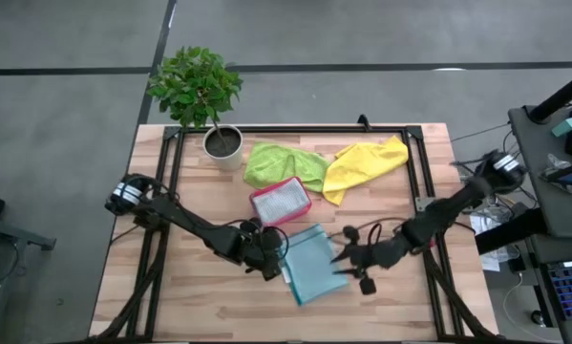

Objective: Fold microfiber towels
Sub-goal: Fold the blue microfiber cloth

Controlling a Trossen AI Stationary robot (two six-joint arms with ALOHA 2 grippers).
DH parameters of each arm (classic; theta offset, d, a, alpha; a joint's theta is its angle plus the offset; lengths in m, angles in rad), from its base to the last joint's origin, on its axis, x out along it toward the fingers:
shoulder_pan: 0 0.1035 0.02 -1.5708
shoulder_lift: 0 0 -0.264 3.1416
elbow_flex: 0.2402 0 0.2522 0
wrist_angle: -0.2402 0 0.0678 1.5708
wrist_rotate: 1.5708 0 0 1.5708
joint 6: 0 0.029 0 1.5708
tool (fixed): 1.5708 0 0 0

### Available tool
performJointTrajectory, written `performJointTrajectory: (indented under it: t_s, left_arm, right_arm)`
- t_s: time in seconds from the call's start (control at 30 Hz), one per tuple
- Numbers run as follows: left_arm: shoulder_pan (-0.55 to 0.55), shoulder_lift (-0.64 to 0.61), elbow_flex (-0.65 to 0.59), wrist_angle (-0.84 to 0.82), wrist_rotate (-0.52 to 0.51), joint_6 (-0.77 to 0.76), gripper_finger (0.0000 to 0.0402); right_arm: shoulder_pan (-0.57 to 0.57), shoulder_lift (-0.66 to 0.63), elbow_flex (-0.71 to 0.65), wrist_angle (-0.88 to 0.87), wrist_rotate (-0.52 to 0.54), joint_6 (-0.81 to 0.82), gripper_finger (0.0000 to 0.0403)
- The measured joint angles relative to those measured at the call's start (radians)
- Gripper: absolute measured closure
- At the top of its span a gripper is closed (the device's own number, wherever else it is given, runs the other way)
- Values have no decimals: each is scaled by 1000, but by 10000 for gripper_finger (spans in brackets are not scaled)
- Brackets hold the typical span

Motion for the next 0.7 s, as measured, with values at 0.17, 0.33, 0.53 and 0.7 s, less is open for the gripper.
performJointTrajectory:
  t_s: [0.17, 0.33, 0.53, 0.7]
  left_arm:
    - [-10, -8, -1, 57, -8, 25, 294]
    - [-11, -6, -8, 116, -13, 33, 294]
    - [-11, -6, 0, 125, -28, 113, 294]
    - [-10, -7, -1, 129, -52, 125, 295]
  right_arm:
    - [69, 171, 118, -35, 8, 54, 287]
    - [129, 302, 302, -250, 8, 54, 299]
    - [141, 411, 534, -675, 74, 66, 316]
    - [131, 477, 664, -894, 51, 106, 306]
